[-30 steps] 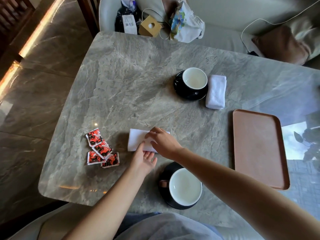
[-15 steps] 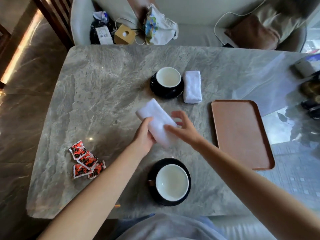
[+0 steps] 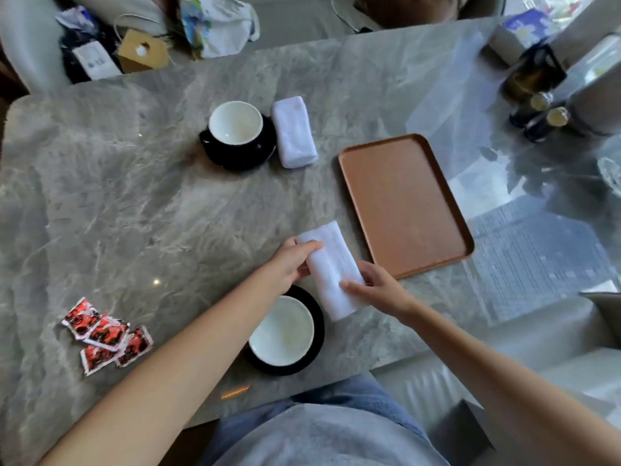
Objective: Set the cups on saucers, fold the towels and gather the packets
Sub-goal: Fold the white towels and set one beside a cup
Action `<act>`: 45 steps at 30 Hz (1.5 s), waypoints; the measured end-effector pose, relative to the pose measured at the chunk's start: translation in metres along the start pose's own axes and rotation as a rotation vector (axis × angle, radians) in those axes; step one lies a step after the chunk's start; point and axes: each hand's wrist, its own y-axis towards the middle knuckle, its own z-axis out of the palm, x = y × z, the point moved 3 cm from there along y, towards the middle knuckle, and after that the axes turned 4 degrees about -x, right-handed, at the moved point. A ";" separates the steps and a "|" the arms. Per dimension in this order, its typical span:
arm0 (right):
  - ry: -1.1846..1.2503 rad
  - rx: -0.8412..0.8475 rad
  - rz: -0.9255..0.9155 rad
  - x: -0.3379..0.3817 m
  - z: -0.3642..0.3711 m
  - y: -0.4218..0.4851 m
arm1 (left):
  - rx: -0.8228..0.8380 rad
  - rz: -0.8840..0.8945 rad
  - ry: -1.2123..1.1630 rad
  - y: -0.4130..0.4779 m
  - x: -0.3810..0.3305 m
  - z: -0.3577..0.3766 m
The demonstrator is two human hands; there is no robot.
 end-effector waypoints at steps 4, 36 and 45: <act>-0.203 -0.080 0.020 -0.031 -0.001 -0.016 | -0.016 0.128 0.502 0.015 0.011 0.005; -0.635 0.035 0.038 -0.040 -0.003 -0.020 | 0.042 0.419 1.305 0.024 0.029 0.005; -0.893 -0.188 -0.232 0.007 0.009 0.006 | -0.093 0.640 1.427 0.008 0.021 -0.019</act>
